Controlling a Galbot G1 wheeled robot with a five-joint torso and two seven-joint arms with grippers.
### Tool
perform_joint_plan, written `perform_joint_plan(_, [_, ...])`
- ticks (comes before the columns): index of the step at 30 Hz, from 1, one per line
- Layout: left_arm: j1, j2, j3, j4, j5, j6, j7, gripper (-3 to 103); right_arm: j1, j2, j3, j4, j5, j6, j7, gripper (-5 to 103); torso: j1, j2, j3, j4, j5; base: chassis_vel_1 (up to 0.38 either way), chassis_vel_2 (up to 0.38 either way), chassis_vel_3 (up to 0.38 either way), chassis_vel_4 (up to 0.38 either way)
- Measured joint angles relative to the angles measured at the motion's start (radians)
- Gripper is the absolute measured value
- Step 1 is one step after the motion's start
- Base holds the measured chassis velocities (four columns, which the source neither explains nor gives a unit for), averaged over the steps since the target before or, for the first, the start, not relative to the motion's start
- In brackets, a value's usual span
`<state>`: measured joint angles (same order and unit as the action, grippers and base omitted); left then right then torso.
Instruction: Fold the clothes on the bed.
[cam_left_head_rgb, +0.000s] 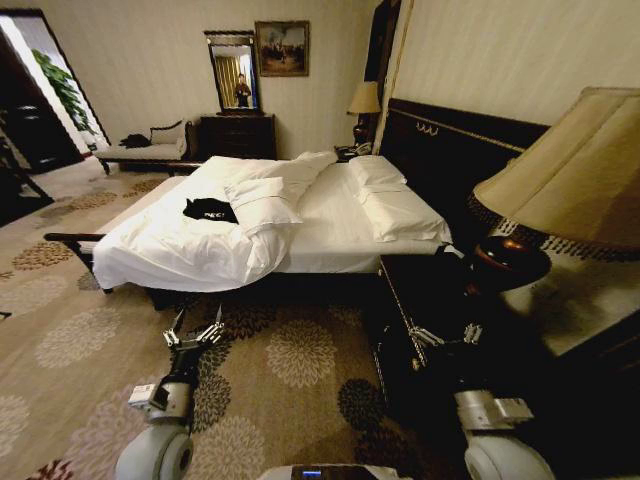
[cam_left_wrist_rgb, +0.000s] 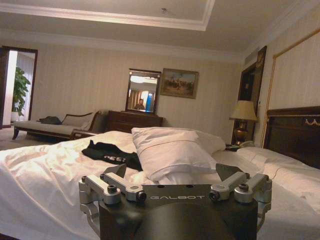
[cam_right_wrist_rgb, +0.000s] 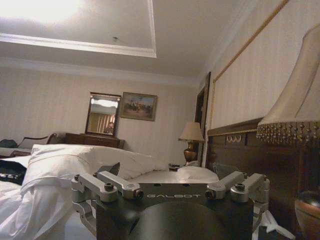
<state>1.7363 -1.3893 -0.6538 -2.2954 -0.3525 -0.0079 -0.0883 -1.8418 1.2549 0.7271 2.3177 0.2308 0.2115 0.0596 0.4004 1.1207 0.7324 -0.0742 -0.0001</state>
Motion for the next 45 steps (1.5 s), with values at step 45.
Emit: perform_joint_plan(45, [0.026, -0.021, 0.008, -0.028, 0.052, -0.024, -0.002, 100, 0.016, 0.017, -0.014, -0.037, -0.008, 0.012, -0.007, 100, 0.0, 0.0, 0.0, 0.0, 0.0, -0.021, 0.029, 0.025, -0.029])
